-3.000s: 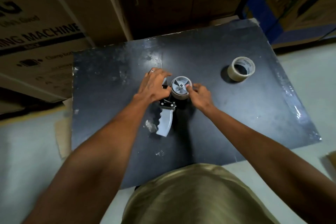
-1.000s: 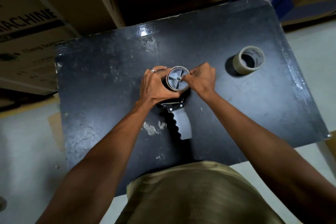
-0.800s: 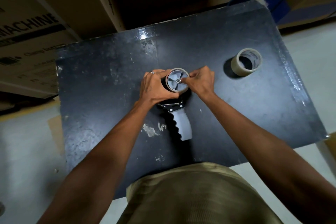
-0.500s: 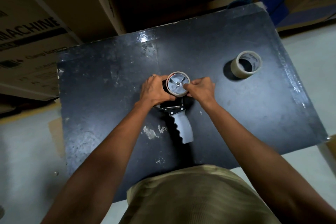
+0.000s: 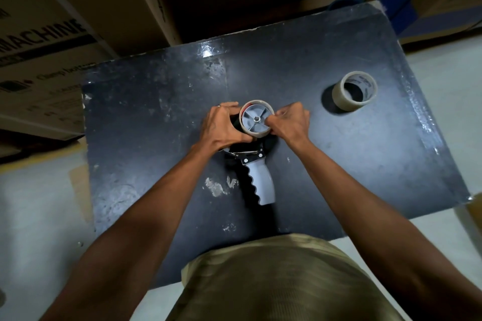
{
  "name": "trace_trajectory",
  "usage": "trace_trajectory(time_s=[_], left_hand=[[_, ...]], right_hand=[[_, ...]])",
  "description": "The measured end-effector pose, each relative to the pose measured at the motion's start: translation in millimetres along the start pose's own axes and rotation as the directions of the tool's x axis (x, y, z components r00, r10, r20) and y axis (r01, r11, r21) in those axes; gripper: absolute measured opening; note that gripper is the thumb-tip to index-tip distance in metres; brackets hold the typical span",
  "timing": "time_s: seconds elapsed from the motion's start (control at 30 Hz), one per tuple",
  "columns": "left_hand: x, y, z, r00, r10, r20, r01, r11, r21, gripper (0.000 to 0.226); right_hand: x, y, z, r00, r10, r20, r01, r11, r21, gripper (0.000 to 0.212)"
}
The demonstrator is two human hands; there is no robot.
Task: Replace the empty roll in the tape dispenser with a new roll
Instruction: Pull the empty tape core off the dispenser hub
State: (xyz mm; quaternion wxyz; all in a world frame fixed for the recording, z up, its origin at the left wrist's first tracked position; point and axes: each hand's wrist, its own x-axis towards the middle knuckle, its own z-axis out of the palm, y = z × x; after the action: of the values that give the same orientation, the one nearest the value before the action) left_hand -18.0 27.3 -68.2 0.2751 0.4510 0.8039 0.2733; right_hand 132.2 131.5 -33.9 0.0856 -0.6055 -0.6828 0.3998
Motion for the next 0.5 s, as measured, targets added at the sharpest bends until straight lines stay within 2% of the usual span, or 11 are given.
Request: trace_trajectory(time_s=[0.23,0.33,0.43,0.5], left_hand=[[-3,-2,1,0.998,0.044,-0.046,-0.045,0.999,-0.027,0.076],[-3,-2,2,0.997,0.04,-0.062,-0.042,0.999,-0.029,0.075],[-2,2,-3,0.999,0.048,0.012,-0.048,0.999,-0.013,0.074],[1,5,-7,0.995,0.008,0.096,-0.011,0.999,0.034,0.072]], right_hand=[[0,-6,-3,1.0,-0.012,-0.008,0.011,0.999,-0.037,0.035],[3,-1,2,1.0,-0.017,-0.018,0.016,0.999,-0.033,0.033],[6,8,-1,0.999,-0.031,0.025,0.031,0.999,-0.008,0.039],[1,12,-8,0.991,-0.073,0.108,0.065,0.994,0.083,0.033]])
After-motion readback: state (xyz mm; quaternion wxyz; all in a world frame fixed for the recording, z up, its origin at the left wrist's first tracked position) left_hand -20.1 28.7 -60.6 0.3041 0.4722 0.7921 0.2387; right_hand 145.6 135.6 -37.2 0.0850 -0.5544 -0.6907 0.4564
